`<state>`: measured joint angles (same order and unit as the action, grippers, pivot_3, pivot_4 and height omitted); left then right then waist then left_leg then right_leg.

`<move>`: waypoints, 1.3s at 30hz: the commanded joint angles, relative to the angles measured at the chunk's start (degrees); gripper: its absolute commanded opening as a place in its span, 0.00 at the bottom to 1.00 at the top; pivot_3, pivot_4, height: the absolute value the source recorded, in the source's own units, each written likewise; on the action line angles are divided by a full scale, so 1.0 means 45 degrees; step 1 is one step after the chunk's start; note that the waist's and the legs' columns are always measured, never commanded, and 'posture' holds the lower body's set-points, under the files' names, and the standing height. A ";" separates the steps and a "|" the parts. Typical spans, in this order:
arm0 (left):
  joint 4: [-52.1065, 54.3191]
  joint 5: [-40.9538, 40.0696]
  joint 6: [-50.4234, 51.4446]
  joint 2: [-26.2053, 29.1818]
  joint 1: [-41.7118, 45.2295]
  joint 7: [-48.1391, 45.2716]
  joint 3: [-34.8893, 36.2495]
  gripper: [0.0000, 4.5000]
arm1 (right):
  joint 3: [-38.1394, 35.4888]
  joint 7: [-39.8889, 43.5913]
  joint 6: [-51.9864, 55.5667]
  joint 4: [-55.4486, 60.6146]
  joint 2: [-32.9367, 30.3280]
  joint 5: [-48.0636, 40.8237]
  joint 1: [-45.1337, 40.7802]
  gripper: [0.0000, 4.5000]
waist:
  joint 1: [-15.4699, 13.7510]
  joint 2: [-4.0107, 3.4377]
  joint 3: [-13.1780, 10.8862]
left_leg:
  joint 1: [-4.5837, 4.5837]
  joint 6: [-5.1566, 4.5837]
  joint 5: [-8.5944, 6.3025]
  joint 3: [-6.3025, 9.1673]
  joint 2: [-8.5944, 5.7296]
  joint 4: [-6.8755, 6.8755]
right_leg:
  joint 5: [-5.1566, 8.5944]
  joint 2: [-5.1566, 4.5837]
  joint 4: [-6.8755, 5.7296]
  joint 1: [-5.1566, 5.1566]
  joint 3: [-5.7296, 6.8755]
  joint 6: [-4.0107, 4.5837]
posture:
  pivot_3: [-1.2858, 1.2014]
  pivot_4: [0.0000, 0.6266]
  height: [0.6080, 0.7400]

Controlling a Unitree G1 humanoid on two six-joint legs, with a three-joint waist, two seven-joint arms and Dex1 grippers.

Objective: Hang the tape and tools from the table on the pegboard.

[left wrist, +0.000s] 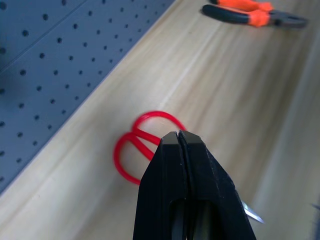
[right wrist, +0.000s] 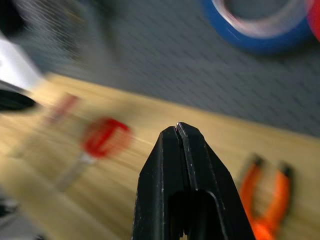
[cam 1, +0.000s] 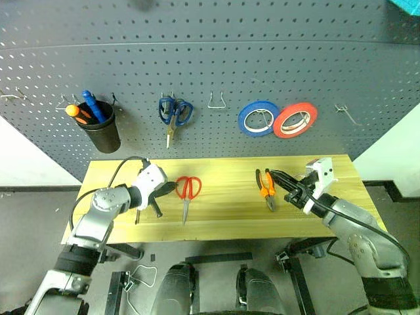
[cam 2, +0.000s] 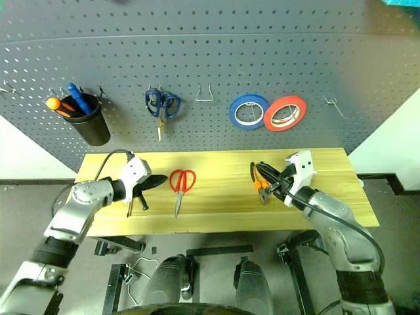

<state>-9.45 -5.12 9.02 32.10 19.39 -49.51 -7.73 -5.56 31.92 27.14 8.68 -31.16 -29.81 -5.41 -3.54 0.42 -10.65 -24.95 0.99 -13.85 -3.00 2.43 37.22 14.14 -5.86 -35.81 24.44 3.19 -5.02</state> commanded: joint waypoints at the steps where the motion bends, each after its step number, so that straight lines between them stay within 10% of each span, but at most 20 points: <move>1: -0.0089 0.0086 -0.0429 -0.0243 0.0365 -0.0211 -0.0257 0.00 | 0.0045 0.0324 -0.0170 -0.0451 -0.0111 0.0454 -0.0344 0.04 | 0.0000 0.0010 -0.0122 | -0.0006 -0.0004 -0.0003 -0.0001 -0.0003 0.0002 | 0.0009 0.0000 -0.0017 0.0010 0.0000 -0.0013 | 0.54 0.38 0.82; 14: -0.0124 -0.0377 0.0316 -0.0715 0.0542 -0.0896 -0.0246 0.00 | 0.0273 0.0285 0.0643 -0.1696 -0.0896 0.2325 -0.1039 1.00 | 0.0295 0.0006 -0.0432 | -0.0036 -0.0003 -0.0003 0.0018 0.0040 0.0171 | 0.0017 0.0011 -0.0088 0.0002 0.0000 -0.0008 | 0.54 0.38 0.82; 25: -0.0404 -0.0565 0.0639 -0.0766 0.0937 -0.0569 0.0182 0.12 | 0.0271 0.0471 0.0699 -0.2330 -0.1120 0.2948 -0.1709 1.00 | 0.0271 0.0018 -0.0498 | -0.0043 -0.0003 -0.0003 0.0022 0.0042 0.0173 | 0.0009 0.0019 -0.0092 0.0007 0.0002 -0.0016 | 0.54 0.39 0.82; 36: -0.0727 -0.0135 0.0364 -0.0949 0.1121 -0.0748 -0.0235 0.97 | 0.0164 0.0688 0.0798 -0.2670 -0.1243 0.3356 -0.1773 1.00 | 0.0289 0.0031 -0.0544 | -0.0045 -0.0003 -0.0002 0.0022 0.0041 0.0173 | 0.0009 0.0019 -0.0092 0.0010 0.0002 -0.0017 | 0.54 0.40 0.82; 39: -0.0921 -0.0077 0.0302 -0.1010 0.1275 -0.0779 -0.0315 0.99 | 0.0085 0.0476 0.0864 -0.2804 -0.1190 0.3512 -0.1875 1.00 | 0.0292 0.0027 -0.0556 | -0.0045 -0.0003 -0.0003 0.0022 0.0042 0.0173 | 0.0009 0.0019 -0.0092 0.0010 0.0003 -0.0017 | 0.53 0.40 0.82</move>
<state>-13.62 -5.52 11.57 27.83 23.62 -52.80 -8.95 -3.54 34.89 30.94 -3.90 -35.81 -14.58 -12.79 -2.23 0.54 -13.15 -25.15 0.97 -13.87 -2.90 2.62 38.00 14.18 -5.78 -36.23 24.49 3.20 -5.09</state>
